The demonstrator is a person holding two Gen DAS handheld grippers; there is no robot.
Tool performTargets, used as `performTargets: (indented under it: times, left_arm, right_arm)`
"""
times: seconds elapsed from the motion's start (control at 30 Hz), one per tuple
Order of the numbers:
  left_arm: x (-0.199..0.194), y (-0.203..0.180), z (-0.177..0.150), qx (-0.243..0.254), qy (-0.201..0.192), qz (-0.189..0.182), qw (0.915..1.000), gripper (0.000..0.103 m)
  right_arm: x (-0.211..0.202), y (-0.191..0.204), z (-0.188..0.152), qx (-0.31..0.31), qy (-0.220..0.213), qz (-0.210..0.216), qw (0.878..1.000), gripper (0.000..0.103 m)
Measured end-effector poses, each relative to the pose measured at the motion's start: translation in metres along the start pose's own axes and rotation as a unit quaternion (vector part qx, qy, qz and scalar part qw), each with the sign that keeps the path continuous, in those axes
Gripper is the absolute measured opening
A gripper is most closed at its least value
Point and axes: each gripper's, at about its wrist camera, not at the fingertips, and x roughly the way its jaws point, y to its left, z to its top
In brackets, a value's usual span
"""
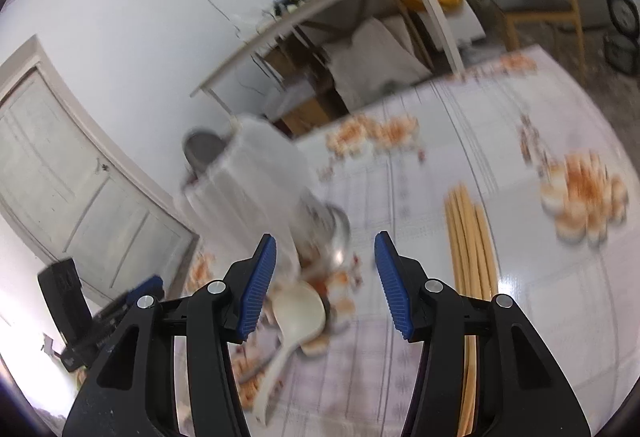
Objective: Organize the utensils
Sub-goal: 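Grasp the long metal spoon handle lying on the table with the left gripper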
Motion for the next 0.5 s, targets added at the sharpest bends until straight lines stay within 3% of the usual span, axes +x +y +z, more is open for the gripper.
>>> performTargets:
  times: [0.27,0.5]
  left_arm:
    - [0.013,-0.021,-0.023,0.041,0.043,-0.029,0.9978,0.054]
    - [0.033,-0.046,-0.048,0.114,0.092,-0.044,0.9882,0.054]
  right_arm:
    - [0.008,-0.017,-0.033,0.031,0.035,-0.005,0.999,0.05]
    - [0.005,-0.014,-0.039,0.023,0.044,-0.002,0.999,0.05]
